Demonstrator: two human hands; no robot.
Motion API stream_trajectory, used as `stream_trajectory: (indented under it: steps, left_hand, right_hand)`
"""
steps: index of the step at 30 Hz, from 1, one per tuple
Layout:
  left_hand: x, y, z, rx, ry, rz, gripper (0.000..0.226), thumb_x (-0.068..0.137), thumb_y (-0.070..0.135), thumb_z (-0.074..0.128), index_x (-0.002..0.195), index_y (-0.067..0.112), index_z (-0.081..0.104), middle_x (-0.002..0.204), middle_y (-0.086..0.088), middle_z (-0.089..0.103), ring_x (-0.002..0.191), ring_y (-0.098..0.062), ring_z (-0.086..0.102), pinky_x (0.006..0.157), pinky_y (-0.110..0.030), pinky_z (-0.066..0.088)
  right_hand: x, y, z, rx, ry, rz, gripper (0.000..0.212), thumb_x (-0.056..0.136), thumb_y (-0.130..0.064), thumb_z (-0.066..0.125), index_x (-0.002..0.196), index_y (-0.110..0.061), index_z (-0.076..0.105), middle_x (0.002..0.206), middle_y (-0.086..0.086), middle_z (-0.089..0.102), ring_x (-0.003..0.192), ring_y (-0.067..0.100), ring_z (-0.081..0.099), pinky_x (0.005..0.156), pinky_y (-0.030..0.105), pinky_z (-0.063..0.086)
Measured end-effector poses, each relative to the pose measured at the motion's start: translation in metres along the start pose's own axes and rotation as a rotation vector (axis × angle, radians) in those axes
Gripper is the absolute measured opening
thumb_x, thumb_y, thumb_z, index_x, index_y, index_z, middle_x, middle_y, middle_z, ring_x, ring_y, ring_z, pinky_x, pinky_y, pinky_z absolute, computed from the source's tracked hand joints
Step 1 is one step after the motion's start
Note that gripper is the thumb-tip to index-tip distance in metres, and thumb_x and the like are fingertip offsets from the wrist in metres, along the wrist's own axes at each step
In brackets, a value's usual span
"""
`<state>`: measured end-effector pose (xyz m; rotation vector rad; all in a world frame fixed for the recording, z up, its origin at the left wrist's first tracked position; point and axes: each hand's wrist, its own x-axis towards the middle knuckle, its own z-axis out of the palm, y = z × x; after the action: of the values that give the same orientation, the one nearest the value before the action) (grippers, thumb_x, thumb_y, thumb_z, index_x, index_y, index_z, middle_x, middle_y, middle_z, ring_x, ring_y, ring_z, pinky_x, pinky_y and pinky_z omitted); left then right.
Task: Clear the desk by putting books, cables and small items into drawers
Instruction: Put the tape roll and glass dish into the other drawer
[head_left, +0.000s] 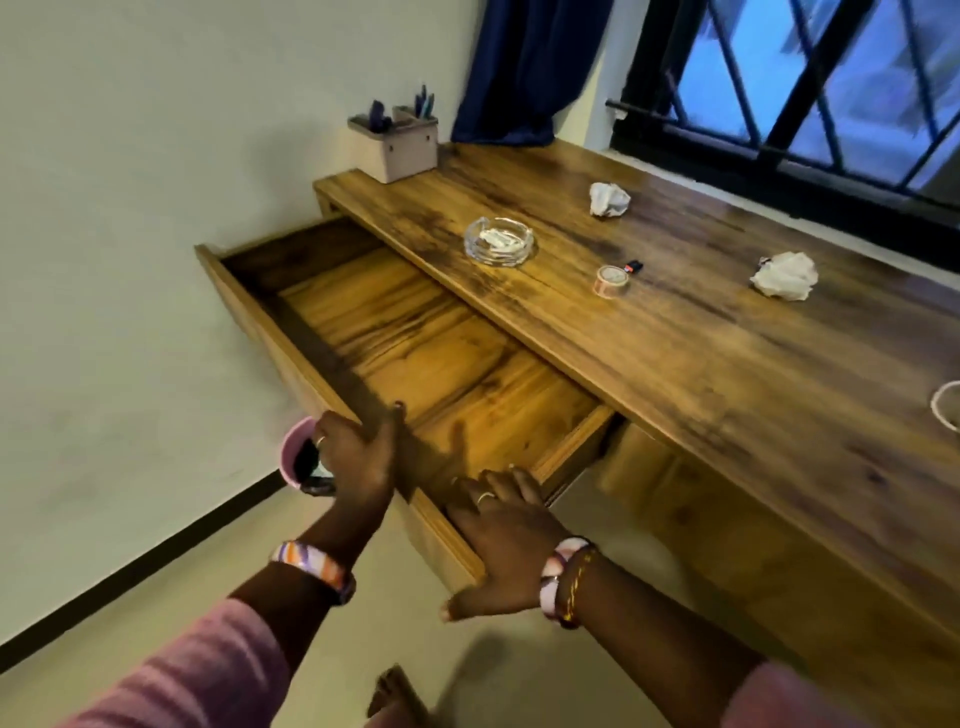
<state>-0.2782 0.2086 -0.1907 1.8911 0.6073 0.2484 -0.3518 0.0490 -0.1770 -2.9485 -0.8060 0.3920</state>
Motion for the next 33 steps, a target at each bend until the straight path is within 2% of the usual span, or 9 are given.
stream_trajectory:
  steps: [2,5,9,13,16,19,25,30,33]
  left_hand:
    - [-0.011,-0.008,-0.021,0.119,-0.086,0.039,0.067,0.076,0.029,0.074,0.123,-0.002,0.036,0.121,-0.021,0.046,0.111,-0.043,0.048,0.092,-0.053,0.046]
    - [-0.019,-0.028,-0.049,0.127,-0.146,0.050,0.073,0.080,0.026,0.070,0.130,-0.003,0.026,0.127,-0.027,0.042,0.108,-0.051,0.050,0.085,-0.060,0.049]
    - [-0.028,-0.041,-0.084,0.106,-0.100,0.095,0.062,0.080,0.026,0.070,0.122,-0.001,0.033,0.115,-0.023,0.050,0.098,-0.039,0.056,0.076,-0.047,0.053]
    - [-0.030,-0.059,-0.114,0.101,-0.094,0.124,0.060,0.079,0.026,0.071,0.122,0.005,0.035,0.117,-0.017,0.054,0.100,-0.033,0.057,0.077,-0.043,0.054]
    - [-0.032,-0.075,-0.139,0.156,-0.109,0.113,0.072,0.081,0.026,0.069,0.133,0.003,0.026,0.120,-0.020,0.055,0.099,-0.036,0.060,0.077,-0.046,0.055]
    - [-0.035,-0.091,-0.164,0.180,-0.096,0.097,0.083,0.081,0.029,0.068,0.141,0.002,0.018,0.124,-0.022,0.054,0.101,-0.037,0.059,0.074,-0.040,0.053]
    - [-0.038,-0.101,-0.195,0.252,-0.120,0.078,0.079,0.083,0.027,0.066,0.138,-0.002,0.017,0.116,-0.022,0.058,0.093,-0.036,0.063,0.062,-0.034,0.051]
    - [-0.043,-0.093,-0.191,0.336,-0.171,0.024,0.084,0.087,0.027,0.060,0.143,-0.002,0.004,0.136,-0.025,0.043,0.116,-0.039,0.052,0.089,-0.046,0.050]
    - [-0.051,-0.093,-0.194,0.703,-0.146,0.146,0.076,0.086,0.026,0.058,0.144,0.002,0.015,0.150,-0.025,0.020,0.137,-0.042,0.024,0.101,-0.049,0.041]
  right_hand:
    - [-0.003,-0.019,-0.005,-0.104,-0.091,-0.086,0.103,0.057,-0.064,0.072,0.137,-0.020,0.027,0.145,0.014,0.031,0.131,0.036,0.025,0.109,0.053,0.012]
    - [-0.006,-0.050,-0.008,-0.215,-0.144,-0.160,0.104,0.054,-0.052,0.081,0.136,-0.016,0.028,0.136,0.017,0.041,0.119,0.037,0.037,0.103,0.052,0.024]
    - [-0.011,-0.090,-0.009,-0.274,-0.186,-0.172,0.093,0.063,-0.042,0.080,0.136,-0.017,0.027,0.135,0.014,0.043,0.123,0.036,0.037,0.104,0.052,0.024]
    - [-0.013,-0.124,-0.006,-0.251,-0.192,-0.174,0.088,0.067,-0.040,0.078,0.136,-0.016,0.028,0.135,0.014,0.042,0.124,0.036,0.036,0.105,0.053,0.023]
    - [-0.017,-0.150,-0.002,-0.223,-0.185,-0.193,0.087,0.068,-0.045,0.076,0.135,-0.016,0.029,0.135,0.014,0.043,0.124,0.036,0.036,0.105,0.054,0.022]
    - [-0.020,-0.176,0.004,-0.232,-0.183,-0.218,0.087,0.068,-0.047,0.075,0.135,-0.015,0.030,0.134,0.015,0.043,0.124,0.036,0.036,0.105,0.054,0.022]
    - [-0.020,-0.210,0.009,-0.284,-0.193,-0.229,0.086,0.071,-0.044,0.074,0.136,-0.014,0.028,0.137,0.016,0.041,0.127,0.037,0.035,0.106,0.055,0.021]
    - [-0.024,-0.201,0.014,-0.204,-0.157,-0.252,0.083,0.070,-0.042,0.075,0.135,-0.015,0.032,0.136,0.016,0.042,0.125,0.036,0.035,0.106,0.053,0.022]
    - [-0.028,-0.184,0.018,-0.122,-0.109,-0.290,0.080,0.071,-0.034,0.075,0.136,-0.018,0.031,0.141,0.016,0.036,0.129,0.035,0.030,0.109,0.049,0.020]
